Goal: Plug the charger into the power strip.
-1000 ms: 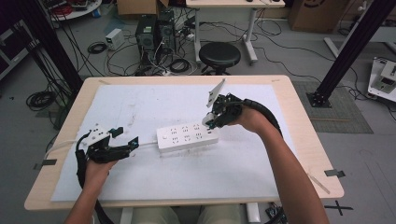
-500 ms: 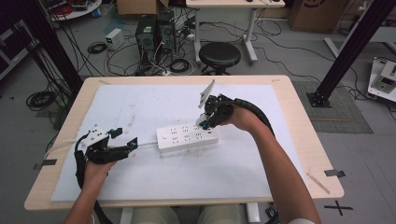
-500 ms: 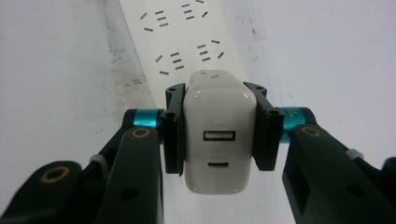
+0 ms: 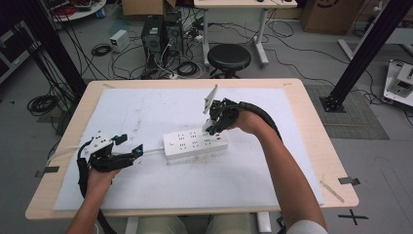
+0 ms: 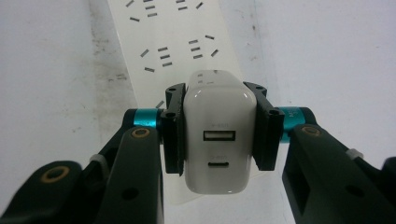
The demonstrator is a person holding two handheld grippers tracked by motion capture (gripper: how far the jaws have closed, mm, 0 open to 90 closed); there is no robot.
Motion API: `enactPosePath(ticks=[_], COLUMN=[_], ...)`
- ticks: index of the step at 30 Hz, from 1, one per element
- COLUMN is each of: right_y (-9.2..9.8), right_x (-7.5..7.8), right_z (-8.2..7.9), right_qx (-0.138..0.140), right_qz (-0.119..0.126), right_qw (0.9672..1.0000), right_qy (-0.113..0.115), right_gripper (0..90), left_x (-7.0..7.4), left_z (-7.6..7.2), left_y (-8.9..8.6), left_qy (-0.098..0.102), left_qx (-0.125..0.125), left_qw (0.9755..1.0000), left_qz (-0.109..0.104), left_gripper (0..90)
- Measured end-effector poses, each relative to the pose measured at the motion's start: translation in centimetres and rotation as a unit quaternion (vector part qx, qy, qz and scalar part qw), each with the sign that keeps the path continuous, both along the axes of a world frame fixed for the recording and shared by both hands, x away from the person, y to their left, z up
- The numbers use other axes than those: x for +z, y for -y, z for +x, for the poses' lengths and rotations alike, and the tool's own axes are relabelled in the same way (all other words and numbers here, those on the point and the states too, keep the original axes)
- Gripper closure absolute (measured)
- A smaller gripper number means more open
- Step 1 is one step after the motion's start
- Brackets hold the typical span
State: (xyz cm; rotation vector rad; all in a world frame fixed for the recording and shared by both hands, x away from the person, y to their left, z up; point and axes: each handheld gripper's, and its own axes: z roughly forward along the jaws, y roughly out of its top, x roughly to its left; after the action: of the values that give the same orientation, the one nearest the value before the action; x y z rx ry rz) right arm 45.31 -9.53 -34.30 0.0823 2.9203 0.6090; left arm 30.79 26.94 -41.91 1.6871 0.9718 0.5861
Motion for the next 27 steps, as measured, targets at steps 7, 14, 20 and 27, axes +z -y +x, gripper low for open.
enactPosePath(ticks=[7, 14, 20, 27], right_y=[-0.2, -0.9, -1.4, -1.9], right_x=[-0.4, -0.8, -1.0, -1.2], right_z=[0.3, 0.6, 0.7, 0.7], right_qx=[0.014, 0.031, 0.048, 0.073], right_qz=[-0.008, -0.023, -0.036, -0.057], right_qw=[0.9999, 0.9992, 0.9981, 0.9955], right_qy=[0.002, 0.009, 0.013, 0.023], right_gripper=[63.3, 63.3, 63.3, 63.3], left_x=[-0.2, -0.4, -0.4, -0.5], left_z=[0.1, 0.1, 0.1, 0.2], left_y=[-0.1, -0.2, -0.3, -0.4], left_qy=[-0.002, -0.005, -0.003, -0.004], left_qx=[-0.003, -0.003, -0.002, -0.002], left_qw=[1.0, 1.0, 1.0, 1.0], left_qz=[0.003, -0.002, -0.004, -0.007], left_gripper=[22.2, 22.2, 22.2, 22.1])
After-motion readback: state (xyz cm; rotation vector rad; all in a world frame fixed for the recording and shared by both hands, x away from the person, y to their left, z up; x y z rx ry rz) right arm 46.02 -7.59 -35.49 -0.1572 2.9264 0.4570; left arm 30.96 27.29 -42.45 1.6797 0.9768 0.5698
